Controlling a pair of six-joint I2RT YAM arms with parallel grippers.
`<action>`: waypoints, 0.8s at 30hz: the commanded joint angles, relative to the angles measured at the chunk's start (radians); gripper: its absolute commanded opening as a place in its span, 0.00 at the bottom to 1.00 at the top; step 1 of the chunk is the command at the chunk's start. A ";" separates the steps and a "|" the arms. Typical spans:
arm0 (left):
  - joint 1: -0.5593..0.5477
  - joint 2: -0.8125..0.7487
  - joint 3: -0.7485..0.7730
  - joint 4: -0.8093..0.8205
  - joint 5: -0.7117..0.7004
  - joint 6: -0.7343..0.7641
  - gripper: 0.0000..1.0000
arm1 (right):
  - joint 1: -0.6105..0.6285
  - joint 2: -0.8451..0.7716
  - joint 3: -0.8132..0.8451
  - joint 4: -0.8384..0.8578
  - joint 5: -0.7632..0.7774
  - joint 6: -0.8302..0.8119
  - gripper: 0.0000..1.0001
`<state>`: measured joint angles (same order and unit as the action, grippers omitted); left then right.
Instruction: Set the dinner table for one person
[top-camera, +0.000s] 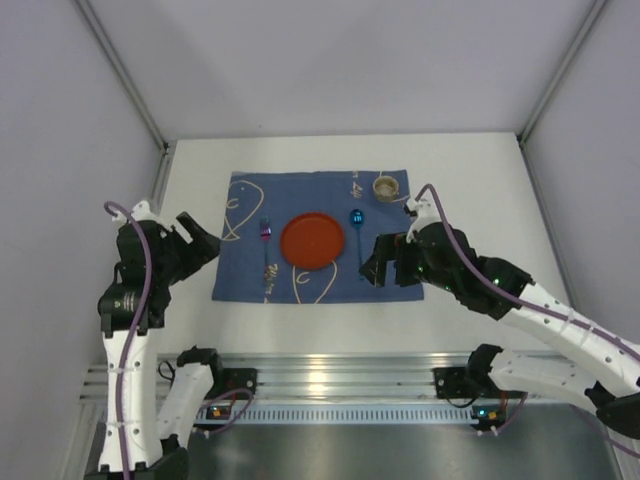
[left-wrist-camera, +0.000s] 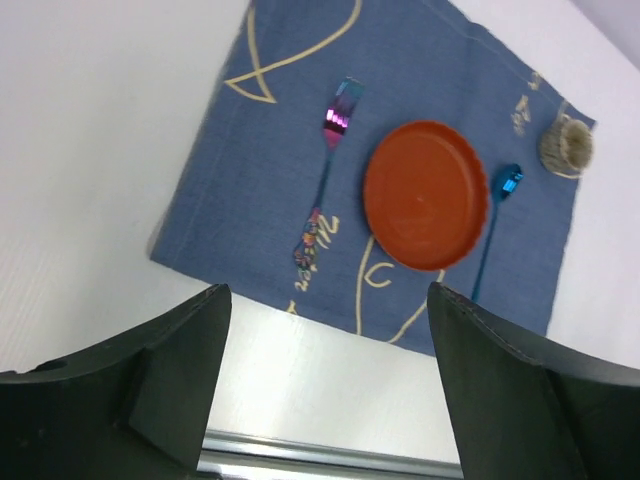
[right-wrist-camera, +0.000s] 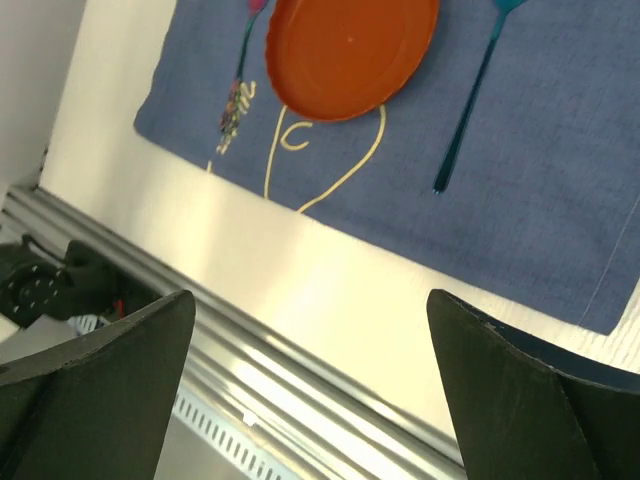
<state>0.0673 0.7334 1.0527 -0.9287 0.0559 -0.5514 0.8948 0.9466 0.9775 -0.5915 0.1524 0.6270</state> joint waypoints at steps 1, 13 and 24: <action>-0.003 0.061 0.097 0.055 0.172 -0.010 0.86 | 0.013 -0.162 -0.049 0.050 -0.096 0.051 0.99; -0.003 0.056 0.180 0.175 -0.090 -0.105 0.98 | 0.013 -0.446 0.007 -0.260 0.051 0.020 1.00; -0.003 0.057 -0.216 0.678 -0.256 0.207 0.99 | 0.015 -0.537 0.118 -0.553 0.125 0.270 1.00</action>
<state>0.0654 0.7540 0.8970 -0.4622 -0.1741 -0.4782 0.8993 0.4526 1.0630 -1.0176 0.2516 0.7860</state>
